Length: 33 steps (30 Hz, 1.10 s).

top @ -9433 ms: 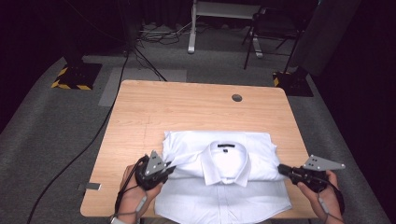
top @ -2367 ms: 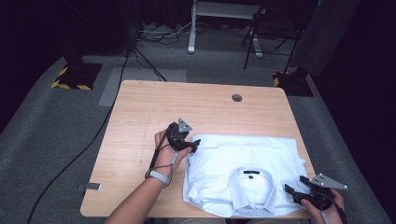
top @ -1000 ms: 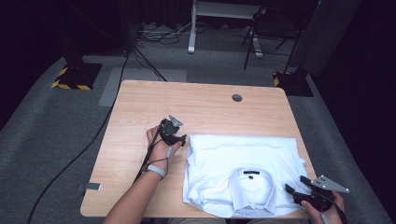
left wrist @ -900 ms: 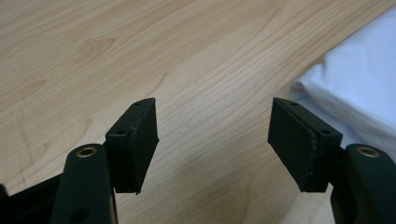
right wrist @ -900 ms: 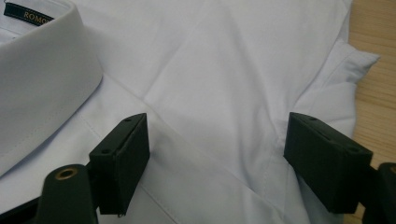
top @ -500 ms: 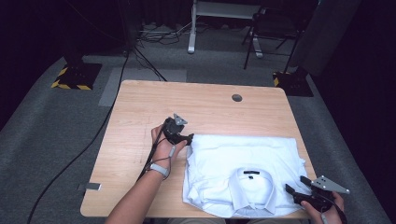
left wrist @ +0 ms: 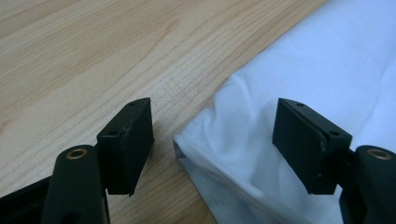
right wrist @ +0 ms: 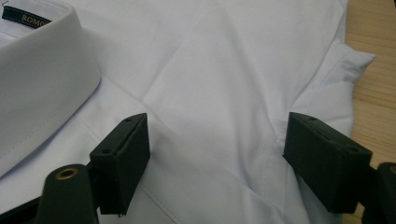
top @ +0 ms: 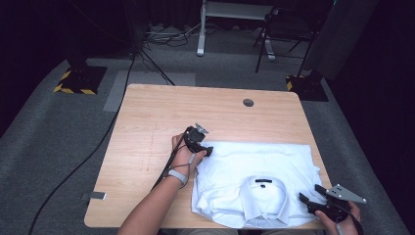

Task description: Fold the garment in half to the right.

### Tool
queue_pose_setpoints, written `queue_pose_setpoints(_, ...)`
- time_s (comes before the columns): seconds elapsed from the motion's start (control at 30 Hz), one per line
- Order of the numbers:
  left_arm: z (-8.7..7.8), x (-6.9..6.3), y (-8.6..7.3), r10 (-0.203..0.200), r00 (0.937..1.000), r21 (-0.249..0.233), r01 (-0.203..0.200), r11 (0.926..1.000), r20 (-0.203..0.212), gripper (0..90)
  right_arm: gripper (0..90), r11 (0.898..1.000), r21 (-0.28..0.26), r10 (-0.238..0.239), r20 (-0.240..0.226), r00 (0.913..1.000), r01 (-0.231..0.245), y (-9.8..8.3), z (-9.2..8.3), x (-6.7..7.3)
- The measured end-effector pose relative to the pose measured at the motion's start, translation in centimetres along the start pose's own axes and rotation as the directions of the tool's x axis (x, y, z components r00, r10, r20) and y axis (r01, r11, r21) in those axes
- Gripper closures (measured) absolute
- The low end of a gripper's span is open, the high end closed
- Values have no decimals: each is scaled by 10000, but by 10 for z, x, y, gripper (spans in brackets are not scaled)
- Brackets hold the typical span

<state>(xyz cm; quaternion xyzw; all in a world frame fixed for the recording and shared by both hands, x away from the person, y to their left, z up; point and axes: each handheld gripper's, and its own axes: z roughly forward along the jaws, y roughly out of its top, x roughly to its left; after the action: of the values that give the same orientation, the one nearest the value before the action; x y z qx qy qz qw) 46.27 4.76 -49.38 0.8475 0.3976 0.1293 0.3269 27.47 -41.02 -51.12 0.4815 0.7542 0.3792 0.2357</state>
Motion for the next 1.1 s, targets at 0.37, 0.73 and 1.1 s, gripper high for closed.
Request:
queue_pose_setpoints(0.37, -5, -15, -4, 689, 9972, -122, -686, 9976, 306, 617, 228, 10000, -15, -5, -8, 10000, 5, 0, 0, 0)
queue_pose_setpoints(0.73, -4, -14, -9, 699, 9941, -562, -653, 9963, 834, 859, 230, 9999, 105, -38, 1, 10000, 38, 2, 0, 0)
queue_pose_setpoints(1.1, -3, -8, -13, 738, 9901, -941, -627, 9936, 1191, 857, 245, 9988, 284, -389, -18, 9992, 389, 30, -6, 10)
